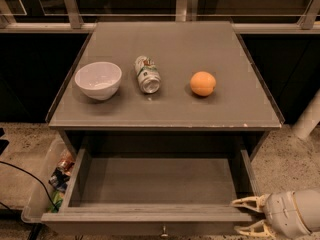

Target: Open top drawer

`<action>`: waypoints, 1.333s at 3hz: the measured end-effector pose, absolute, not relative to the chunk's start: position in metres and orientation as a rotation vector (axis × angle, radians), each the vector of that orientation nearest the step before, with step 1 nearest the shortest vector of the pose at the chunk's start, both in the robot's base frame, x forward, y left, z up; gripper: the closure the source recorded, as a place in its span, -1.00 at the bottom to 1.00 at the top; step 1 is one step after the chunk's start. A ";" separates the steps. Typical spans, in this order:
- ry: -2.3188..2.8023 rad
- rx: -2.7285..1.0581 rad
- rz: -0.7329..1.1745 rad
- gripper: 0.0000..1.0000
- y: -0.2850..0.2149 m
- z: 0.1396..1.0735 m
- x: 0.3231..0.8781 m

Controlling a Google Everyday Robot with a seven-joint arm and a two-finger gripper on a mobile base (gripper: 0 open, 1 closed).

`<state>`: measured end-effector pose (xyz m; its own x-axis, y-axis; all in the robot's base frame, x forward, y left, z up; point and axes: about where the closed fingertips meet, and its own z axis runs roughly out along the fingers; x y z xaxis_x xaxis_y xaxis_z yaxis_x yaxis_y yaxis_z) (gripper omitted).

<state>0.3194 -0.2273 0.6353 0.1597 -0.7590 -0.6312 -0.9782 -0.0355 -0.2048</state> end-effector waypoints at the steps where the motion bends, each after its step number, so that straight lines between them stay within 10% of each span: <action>1: 1.657 -1.843 0.465 1.00 -0.231 0.636 0.308; 2: 1.657 -1.843 0.465 0.85 -0.228 0.635 0.309; 4: 1.657 -1.843 0.465 -0.08 -0.228 0.635 0.309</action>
Offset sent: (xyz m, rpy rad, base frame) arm -0.0106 -0.0033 0.0003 -0.0063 0.0000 -0.0061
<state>0.3093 -0.2284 0.6353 0.1550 -0.7641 -0.6262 -0.9784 -0.0308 -0.2045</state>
